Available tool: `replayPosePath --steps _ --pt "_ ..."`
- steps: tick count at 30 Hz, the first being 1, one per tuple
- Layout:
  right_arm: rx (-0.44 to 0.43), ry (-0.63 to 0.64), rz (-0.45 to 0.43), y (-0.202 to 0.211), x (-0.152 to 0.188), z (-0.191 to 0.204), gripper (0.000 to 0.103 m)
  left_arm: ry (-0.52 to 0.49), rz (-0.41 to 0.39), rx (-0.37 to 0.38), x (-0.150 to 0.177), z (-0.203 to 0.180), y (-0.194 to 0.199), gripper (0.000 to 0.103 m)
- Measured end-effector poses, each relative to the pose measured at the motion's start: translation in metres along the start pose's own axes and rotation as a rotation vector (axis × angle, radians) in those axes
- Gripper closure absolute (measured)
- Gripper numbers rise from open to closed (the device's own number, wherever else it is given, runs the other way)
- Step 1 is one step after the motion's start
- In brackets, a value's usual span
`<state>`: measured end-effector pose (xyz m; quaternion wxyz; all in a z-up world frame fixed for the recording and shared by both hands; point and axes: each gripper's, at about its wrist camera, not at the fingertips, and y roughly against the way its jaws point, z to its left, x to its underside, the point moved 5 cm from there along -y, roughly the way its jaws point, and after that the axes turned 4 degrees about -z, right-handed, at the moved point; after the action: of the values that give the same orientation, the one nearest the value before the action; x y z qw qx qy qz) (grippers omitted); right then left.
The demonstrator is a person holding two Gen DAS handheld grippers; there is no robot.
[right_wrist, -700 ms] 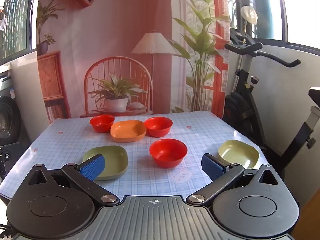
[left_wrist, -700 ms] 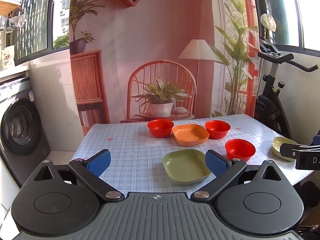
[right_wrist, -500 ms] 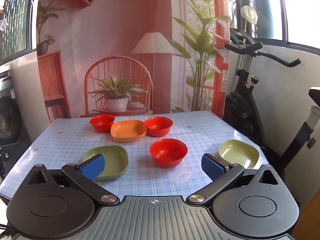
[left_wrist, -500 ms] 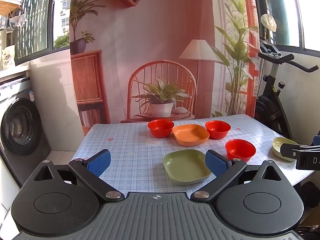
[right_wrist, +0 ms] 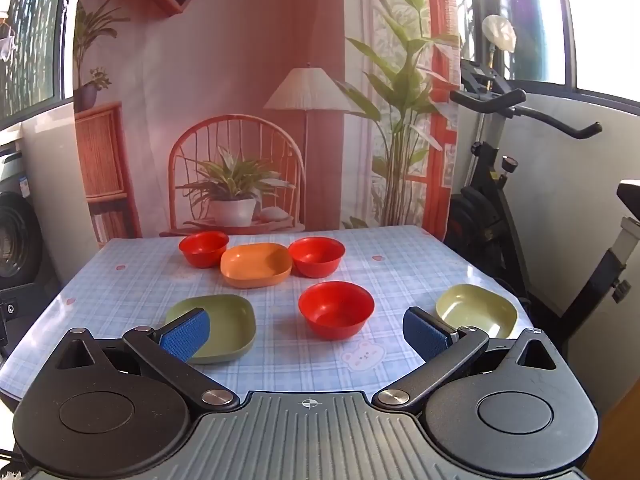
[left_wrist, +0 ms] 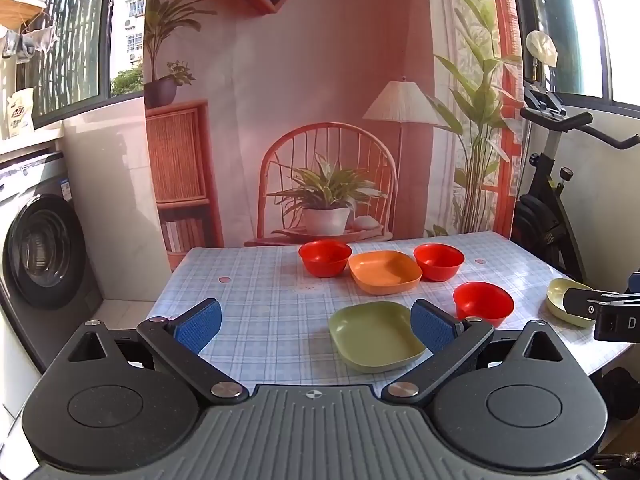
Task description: Organize plates and bowls
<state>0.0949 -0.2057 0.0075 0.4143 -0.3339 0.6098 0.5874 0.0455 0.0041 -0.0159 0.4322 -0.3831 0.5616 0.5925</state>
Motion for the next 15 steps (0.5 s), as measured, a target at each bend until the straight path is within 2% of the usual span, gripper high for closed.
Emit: replayPosePath --steps 15 --pt "0.003 -0.009 0.001 -0.0001 -0.0002 -0.0012 0.000 0.007 0.002 -0.002 0.0008 -0.0008 -0.0007 0.001"
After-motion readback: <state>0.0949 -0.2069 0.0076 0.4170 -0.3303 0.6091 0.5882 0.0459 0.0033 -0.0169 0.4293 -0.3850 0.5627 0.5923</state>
